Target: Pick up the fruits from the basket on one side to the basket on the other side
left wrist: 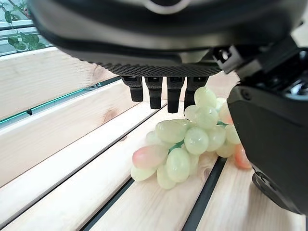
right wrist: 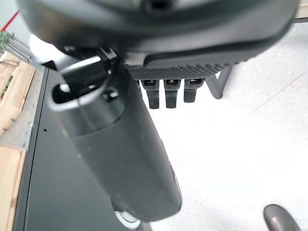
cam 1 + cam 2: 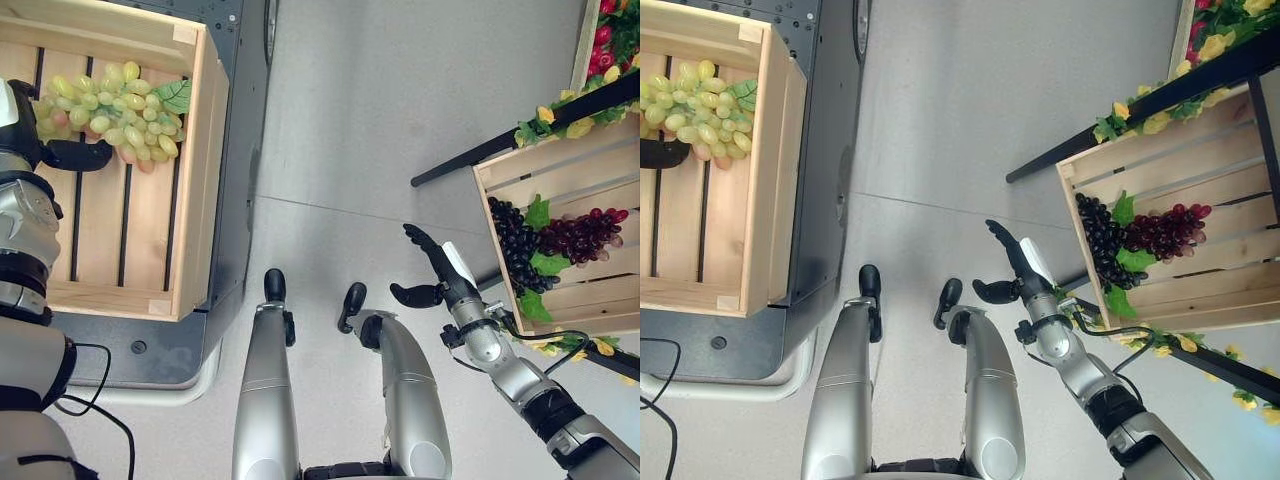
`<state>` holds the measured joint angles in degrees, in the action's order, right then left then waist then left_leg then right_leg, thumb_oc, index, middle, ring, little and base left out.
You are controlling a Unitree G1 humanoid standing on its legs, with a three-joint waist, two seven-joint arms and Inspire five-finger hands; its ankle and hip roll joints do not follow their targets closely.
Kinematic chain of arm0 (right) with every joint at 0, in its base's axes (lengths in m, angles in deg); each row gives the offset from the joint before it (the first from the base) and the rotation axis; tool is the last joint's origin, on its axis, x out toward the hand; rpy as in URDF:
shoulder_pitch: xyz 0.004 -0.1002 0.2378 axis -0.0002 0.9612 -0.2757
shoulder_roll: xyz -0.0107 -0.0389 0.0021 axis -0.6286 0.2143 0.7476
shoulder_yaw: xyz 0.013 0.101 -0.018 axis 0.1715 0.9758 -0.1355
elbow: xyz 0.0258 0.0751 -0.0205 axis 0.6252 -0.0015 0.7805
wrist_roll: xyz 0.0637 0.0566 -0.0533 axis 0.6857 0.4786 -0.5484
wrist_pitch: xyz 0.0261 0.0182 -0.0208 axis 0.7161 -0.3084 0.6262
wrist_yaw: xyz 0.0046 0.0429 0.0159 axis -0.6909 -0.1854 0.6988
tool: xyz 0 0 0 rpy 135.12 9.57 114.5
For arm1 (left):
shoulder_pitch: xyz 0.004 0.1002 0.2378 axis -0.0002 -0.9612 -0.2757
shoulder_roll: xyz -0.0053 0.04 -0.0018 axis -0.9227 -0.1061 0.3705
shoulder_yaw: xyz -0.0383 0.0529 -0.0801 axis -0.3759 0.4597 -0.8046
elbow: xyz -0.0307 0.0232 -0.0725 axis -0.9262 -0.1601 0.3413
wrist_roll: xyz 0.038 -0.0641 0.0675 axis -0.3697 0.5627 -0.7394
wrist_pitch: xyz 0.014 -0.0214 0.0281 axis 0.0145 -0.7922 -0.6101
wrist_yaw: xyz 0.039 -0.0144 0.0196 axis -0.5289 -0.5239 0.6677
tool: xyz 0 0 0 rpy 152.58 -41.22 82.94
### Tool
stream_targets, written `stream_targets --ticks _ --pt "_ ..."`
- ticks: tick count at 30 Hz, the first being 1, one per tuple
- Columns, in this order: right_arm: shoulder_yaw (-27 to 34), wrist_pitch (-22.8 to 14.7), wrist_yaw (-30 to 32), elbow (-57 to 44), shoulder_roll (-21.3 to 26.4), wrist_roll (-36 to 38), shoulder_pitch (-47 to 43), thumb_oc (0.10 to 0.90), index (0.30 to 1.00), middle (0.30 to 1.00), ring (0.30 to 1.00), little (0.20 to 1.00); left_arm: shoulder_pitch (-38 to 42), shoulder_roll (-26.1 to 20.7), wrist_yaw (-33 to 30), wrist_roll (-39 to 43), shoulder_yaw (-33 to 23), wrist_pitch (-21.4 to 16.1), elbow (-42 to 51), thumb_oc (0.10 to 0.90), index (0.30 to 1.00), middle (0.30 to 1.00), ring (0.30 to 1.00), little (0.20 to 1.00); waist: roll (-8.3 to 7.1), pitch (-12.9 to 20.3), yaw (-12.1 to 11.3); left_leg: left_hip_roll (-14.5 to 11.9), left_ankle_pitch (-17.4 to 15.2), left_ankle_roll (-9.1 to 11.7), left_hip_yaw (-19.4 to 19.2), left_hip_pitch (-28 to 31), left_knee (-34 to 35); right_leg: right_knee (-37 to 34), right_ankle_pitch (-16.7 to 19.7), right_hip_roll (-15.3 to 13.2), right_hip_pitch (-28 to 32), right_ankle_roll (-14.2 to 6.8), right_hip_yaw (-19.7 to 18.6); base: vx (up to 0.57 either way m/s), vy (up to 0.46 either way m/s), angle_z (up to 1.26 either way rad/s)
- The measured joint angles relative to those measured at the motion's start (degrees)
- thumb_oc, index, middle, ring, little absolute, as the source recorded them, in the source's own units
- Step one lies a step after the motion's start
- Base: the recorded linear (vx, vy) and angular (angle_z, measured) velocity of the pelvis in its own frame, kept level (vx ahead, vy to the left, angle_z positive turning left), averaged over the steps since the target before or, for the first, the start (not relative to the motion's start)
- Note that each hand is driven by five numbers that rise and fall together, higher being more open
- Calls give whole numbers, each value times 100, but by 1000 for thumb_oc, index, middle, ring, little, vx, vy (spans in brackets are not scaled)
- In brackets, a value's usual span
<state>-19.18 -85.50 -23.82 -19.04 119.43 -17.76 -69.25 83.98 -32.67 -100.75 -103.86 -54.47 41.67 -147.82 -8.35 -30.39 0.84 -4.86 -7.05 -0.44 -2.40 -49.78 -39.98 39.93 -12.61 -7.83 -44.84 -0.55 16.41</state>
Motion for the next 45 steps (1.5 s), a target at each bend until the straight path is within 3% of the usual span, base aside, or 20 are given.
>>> stream_targets --ticks 1,2,3,10,19,26,32,39,45 --pt "0 -5 0 -2 0 0 3 800 900 900 900 900 -3 1 61 51 -67 4 -10 744 815 815 815 815 -2 1 6 -1 5 6 19 -8 3 -6 2 10 0 -2 8 -21 -34 0" --pt "-1 -6 0 -6 0 0 3 800 900 900 900 900 -2 1 108 107 -112 4 -30 744 815 815 815 815 -2 1 10 -1 8 11 28 -15 2 -9 3 14 0 -1 14 23 -41 1" --pt "-1 -16 0 -6 0 1 2 800 900 900 900 900 3 1 169 206 -173 5 -56 400 300 300 300 300 -2 1 12 -3 13 20 37 -20 3 -21 5 15 0 2 17 23 -36 2" --pt "-19 -190 0 -13 0 60 -16 800 900 900 900 900 -32 3 388 201 -202 -89 -340 400 300 300 300 300 -16 3 33 -10 1 42 55 108 14 -57 8 51 153 12 28 -14 -30 0" --pt "-7 -200 0 -34 -12 62 -3 800 900 900 900 900 -586 -13 501 184 -210 -644 -310 400 300 300 300 300 -81 9 -42 2 -4 24 39 276 32 -30 4 17 294 17 6 -29 -24 1" --pt "3 -220 -2 -76 -12 234 99 800 900 900 900 900 -791 -23 525 123 -209 -786 -278 400 300 300 300 300 -108 12 -52 -12 -8 28 -26 625 90 -80 1 17 578 20 -53 -9 -11 -3" --pt "27 -225 -57 -98 -12 241 287 800 900 900 900 900 -1255 -25 341 -86 -228 -994 -70 400 300 300 300 300 -105 8 -100 -6 -6 25 -244 1356 432 -324 35 24 1150 -36 -221 12 4 -13" --pt "30 -229 -168 -255 -102 234 317 800 900 900 900 900 -1864 -52 -58 -51 -828 -1126 555 400 300 300 300 300 -72 -6 -202 14 -8 18 -455 2168 777 -531 47 -11 1763 -66 -342 19 19 -12" --pt "63 -227 -173 -301 -259 221 534 800 900 900 900 900 -2570 -36 -103 939 -1662 -1206 1004 400 300 300 300 300 52 -48 -195 60 -6 24 -571 2892 1099 -683 10 -51 2366 -92 -371 42 16 -6"
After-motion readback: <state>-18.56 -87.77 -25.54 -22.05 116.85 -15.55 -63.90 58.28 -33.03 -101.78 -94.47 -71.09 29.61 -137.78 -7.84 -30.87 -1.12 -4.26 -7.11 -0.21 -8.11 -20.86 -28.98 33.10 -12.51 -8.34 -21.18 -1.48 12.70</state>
